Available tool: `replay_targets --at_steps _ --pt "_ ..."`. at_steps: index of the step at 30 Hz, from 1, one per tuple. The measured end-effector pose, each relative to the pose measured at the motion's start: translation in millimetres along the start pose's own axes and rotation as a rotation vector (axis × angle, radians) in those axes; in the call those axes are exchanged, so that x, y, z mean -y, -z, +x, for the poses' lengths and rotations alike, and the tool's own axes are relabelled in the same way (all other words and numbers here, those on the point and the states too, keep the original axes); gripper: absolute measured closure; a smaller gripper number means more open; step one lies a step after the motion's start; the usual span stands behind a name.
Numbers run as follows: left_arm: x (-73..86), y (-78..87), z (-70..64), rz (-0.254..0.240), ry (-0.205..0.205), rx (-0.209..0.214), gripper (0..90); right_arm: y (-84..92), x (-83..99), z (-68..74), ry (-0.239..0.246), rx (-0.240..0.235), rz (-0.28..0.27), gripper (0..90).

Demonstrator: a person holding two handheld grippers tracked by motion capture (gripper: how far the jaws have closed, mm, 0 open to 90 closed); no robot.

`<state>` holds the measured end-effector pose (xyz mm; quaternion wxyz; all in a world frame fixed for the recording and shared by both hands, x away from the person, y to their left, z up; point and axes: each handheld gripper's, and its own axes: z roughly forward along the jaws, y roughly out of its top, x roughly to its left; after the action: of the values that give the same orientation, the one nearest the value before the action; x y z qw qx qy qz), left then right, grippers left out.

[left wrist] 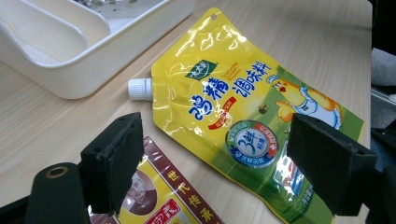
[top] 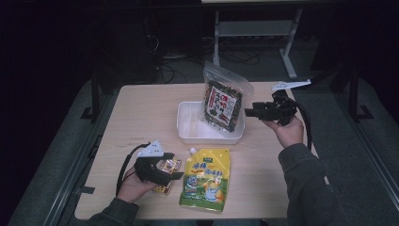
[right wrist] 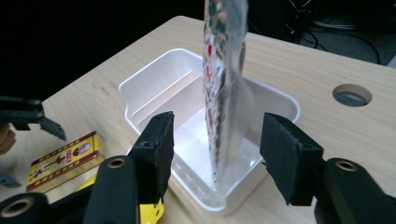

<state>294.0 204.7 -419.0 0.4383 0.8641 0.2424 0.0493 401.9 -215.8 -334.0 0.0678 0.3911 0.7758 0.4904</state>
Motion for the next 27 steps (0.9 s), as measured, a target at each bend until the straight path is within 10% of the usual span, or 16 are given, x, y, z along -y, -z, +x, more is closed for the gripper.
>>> replay_targets --at_steps 27 --pt "-0.1 -4.8 -3.3 0.025 -0.015 0.003 18.3 4.6 49.6 37.9 0.001 -0.078 0.095 32.0"
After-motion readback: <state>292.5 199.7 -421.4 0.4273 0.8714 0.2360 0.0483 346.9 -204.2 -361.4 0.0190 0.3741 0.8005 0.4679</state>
